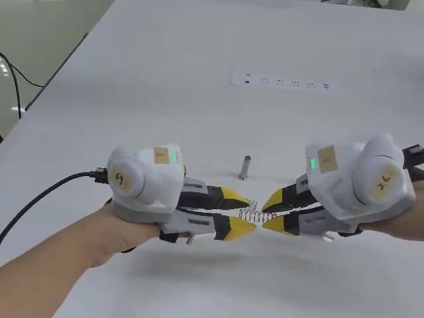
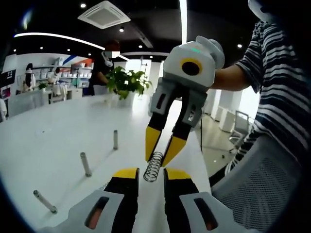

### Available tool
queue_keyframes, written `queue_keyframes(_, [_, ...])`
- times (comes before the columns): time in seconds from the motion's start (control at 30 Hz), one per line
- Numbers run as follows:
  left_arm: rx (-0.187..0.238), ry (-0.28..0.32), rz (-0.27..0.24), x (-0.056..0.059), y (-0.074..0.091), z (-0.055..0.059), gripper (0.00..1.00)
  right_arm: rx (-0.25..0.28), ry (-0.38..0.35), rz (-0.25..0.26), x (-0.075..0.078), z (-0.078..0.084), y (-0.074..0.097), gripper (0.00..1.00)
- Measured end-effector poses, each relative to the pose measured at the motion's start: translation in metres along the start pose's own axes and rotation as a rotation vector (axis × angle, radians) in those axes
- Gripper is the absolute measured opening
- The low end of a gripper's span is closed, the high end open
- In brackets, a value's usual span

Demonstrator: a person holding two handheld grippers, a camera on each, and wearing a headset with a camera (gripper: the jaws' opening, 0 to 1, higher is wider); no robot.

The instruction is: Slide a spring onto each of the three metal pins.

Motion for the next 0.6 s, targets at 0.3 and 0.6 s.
queue_keyframes(0.3, [-0.005, -0.015, 0.005, 0.0032, -0.0038, -0.0002, 0.06, 0.007, -0.007, 0.002, -0.0002, -0.0014, 0.0032, 0.07])
queue_keyframes(0.6, [-0.008, -0.026, 0.033, 0.0078, -0.0046, -0.0003, 0.03, 0.012, -0.007, -0.001, -0.0032, -0.0003, 0.0051, 0.07])
Point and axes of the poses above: the centre of the closed fingertips' face, and the gripper's own axes: y roughly backward along the fingers, x roughly to its right, z roughly out of its underside, the point moved 1 cm from there along y, roughly backward along the fingers, and after that the axes turned 9 degrees about z, right-handed, at the moved point
